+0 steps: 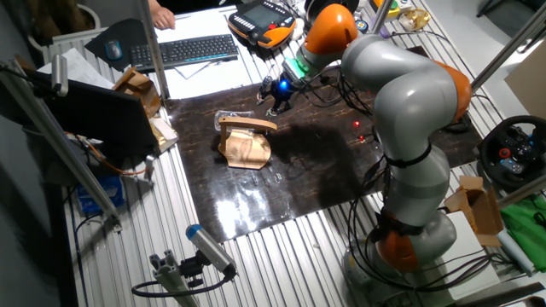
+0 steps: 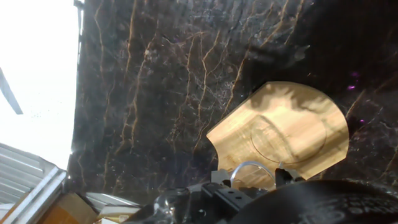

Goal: Take the cup off the cup rack

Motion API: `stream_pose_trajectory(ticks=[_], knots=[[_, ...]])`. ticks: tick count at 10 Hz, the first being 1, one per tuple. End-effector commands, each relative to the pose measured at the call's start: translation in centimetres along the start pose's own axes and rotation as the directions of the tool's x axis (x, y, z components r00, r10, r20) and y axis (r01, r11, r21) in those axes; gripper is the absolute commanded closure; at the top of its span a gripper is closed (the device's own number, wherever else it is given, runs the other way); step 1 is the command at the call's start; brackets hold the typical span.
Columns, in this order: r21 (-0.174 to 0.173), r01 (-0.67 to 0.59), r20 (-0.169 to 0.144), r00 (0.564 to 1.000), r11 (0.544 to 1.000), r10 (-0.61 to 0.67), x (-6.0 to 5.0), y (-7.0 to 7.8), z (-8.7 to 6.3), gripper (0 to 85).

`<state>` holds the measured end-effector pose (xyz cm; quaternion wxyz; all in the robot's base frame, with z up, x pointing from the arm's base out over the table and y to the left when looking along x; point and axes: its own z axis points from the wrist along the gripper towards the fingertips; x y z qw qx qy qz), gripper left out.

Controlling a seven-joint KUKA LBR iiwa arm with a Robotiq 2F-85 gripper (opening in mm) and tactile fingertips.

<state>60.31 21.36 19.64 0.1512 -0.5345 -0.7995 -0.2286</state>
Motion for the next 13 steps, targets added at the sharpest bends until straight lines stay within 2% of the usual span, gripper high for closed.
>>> stream_pose_trajectory(ticks=[1, 7, 13], knots=[[-0.005, -0.007, -0.003, 1.000, 1.000, 0.007, 0.2, 0.1, 0.3, 40.7], [-0.032, -0.037, -0.031, 0.999, 0.999, 0.036, 1.6, -0.6, 2.2, 41.3], [0.003, -0.017, 0.001, 1.000, 1.000, 0.017, 1.6, -0.5, 1.9, 41.0]])
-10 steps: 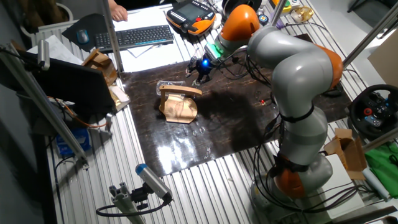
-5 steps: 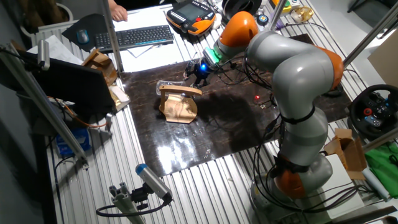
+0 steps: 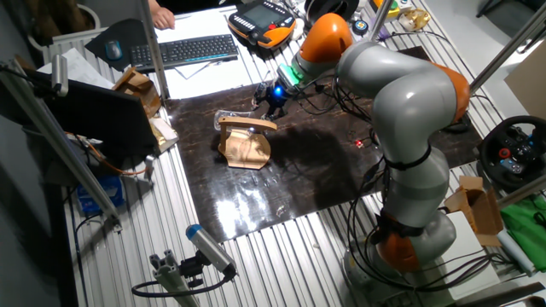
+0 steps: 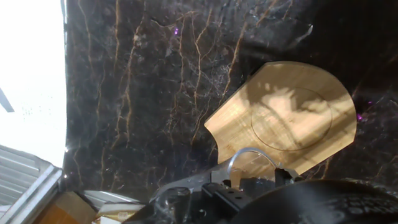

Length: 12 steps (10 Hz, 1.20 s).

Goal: Take the cup off the cup rack

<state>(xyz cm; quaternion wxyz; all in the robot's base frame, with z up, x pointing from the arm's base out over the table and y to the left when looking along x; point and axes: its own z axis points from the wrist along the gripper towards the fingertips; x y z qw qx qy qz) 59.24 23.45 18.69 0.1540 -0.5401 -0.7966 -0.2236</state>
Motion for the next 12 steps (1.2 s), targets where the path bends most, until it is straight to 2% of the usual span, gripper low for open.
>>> stream_pose_trajectory(ticks=[1, 2, 4, 7, 9, 12], knots=[[0.025, 0.032, 0.007, 0.999, 0.999, -0.033, 0.0, 0.0, 0.0, 41.0], [0.068, 0.066, 0.042, 0.997, 0.996, -0.069, 0.0, 0.0, 0.0, 39.7], [0.111, 0.116, 0.036, 0.992, 0.987, -0.121, 0.0, 0.0, 0.0, 37.7], [0.114, 0.094, 0.034, 0.995, 0.989, -0.098, 0.0, 0.0, 0.0, 36.7], [0.103, 0.067, 0.005, 0.998, 0.992, -0.067, 0.2, 0.6, 0.5, 36.3], [0.094, 0.025, 0.012, 1.000, 0.995, -0.027, 1.9, 2.0, 1.5, 36.0]])
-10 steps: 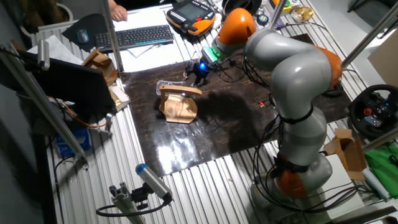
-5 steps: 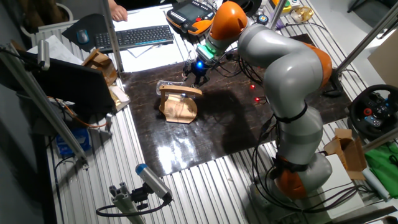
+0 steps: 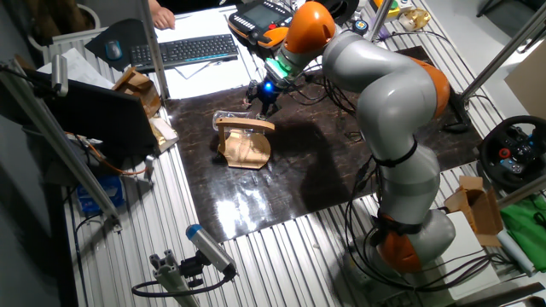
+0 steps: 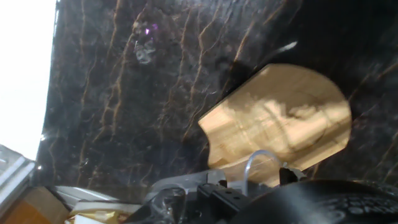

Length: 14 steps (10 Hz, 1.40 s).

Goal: Take the cup off the cup rack

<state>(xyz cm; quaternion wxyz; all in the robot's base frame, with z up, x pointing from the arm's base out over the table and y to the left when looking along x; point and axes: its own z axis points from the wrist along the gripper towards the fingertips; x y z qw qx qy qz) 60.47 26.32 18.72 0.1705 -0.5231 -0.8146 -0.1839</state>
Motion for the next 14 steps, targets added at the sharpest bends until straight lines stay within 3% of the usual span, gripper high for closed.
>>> stream_pose_trajectory(ticks=[1, 6, 14], knots=[[-0.001, 0.002, -0.002, 1.000, 1.000, -0.002, 0.0, 0.1, 0.1, 36.0], [-0.013, 0.024, -0.022, 0.999, 1.000, -0.024, -0.4, 0.9, 1.2, 40.7], [-0.055, 0.043, -0.037, 0.998, 0.998, -0.045, -0.5, 0.9, 1.6, 83.0]])
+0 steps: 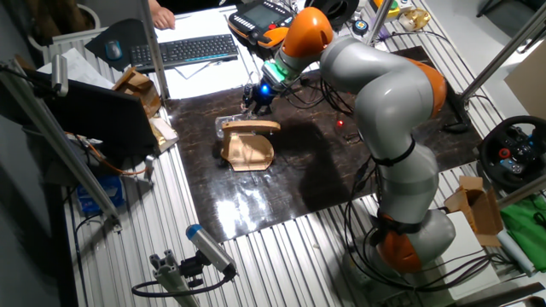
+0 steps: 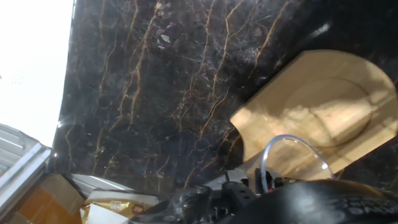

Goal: Take the cup off the cup rack

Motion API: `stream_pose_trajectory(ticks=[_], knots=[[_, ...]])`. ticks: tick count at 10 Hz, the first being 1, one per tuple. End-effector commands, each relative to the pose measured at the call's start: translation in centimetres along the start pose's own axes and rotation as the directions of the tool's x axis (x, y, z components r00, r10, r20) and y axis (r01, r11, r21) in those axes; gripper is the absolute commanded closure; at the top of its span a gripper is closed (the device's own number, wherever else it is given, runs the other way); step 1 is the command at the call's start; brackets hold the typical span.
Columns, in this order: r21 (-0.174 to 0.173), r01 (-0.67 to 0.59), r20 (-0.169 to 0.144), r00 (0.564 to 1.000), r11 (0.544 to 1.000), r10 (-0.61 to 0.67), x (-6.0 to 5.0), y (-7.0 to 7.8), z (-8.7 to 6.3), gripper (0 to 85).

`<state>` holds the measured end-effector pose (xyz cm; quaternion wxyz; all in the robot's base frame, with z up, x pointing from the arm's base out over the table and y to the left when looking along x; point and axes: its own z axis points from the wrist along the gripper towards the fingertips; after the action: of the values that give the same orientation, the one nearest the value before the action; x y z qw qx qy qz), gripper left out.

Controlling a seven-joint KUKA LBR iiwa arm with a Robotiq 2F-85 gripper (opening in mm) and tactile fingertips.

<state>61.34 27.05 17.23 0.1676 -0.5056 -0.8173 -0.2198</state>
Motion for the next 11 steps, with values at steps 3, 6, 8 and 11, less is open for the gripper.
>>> stream_pose_trajectory(ticks=[3, 6, 8, 11], knots=[[-0.007, -0.009, -0.002, 1.000, 1.000, 0.009, 0.25, 0.06, -0.11, 83.0], [-0.021, -0.026, -0.011, 1.000, 0.999, 0.025, 0.43, 0.16, -0.23, 83.0], [-0.020, -0.029, -0.012, 1.000, 0.999, 0.028, 0.67, 0.32, -0.52, 83.0], [-0.010, -0.041, -0.021, 0.999, 0.999, 0.040, 1.00, 0.41, -0.93, 83.0]])
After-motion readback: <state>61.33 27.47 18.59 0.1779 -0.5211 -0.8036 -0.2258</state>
